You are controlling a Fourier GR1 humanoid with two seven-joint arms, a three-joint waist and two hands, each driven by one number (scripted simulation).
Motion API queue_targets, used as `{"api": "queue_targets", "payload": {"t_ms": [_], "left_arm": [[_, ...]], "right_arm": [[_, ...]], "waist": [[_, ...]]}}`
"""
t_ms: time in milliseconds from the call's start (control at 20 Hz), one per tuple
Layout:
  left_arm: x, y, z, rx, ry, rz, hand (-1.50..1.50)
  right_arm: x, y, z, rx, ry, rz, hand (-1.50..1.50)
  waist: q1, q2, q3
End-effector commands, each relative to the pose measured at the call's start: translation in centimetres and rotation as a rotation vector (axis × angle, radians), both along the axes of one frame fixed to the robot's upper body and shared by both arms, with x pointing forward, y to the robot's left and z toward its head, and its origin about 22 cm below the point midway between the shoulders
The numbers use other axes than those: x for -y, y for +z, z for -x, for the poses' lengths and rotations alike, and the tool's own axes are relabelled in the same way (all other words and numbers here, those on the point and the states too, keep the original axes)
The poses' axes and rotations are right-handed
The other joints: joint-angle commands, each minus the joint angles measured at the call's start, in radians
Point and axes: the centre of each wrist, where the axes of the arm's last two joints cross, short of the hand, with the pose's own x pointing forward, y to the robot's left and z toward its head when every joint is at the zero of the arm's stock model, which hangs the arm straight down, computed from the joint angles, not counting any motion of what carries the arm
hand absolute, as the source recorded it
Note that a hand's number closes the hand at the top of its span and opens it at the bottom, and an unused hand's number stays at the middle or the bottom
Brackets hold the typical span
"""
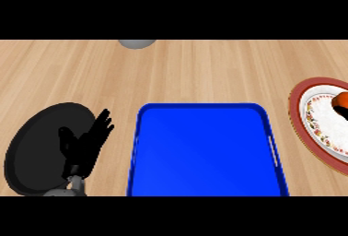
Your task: Pick the squash from the tray and place it in the plate
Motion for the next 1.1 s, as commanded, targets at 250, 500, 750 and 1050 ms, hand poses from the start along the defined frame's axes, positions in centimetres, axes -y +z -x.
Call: {"api": "queue_targets", "payload": {"t_ms": [250,500,750,1050], "left_arm": [[-1.5,0.4,0.6,-0.043,0.02,-0.012,0.0],[0.1,-1.8,1.4,-0.048,0.039,0.003,0.0],[-1.8,-0.9,0.7,-0.044,0.045,-0.013,0.0],[-1.3,-1.8,0.5,-0.064,0.057,-0.018,0.0]], "right_arm": [[2.5,-0.6,1.4,0.327,-0.038,-0.107,-1.5],[6.2,-0.8,6.3,0.401,0.032,-0.228,-1.5],[5.1,-3.1,9.3,0.354,0.156,-0.278,-1.5],[6.3,-3.6,15.5,0.283,0.265,-0.279,-1.5]], "waist": [[-0.011,-0.001,-0.007],[-0.033,-0.006,-0.008],[-0.043,-0.012,-0.011],[-0.05,-0.011,-0.012]]}}
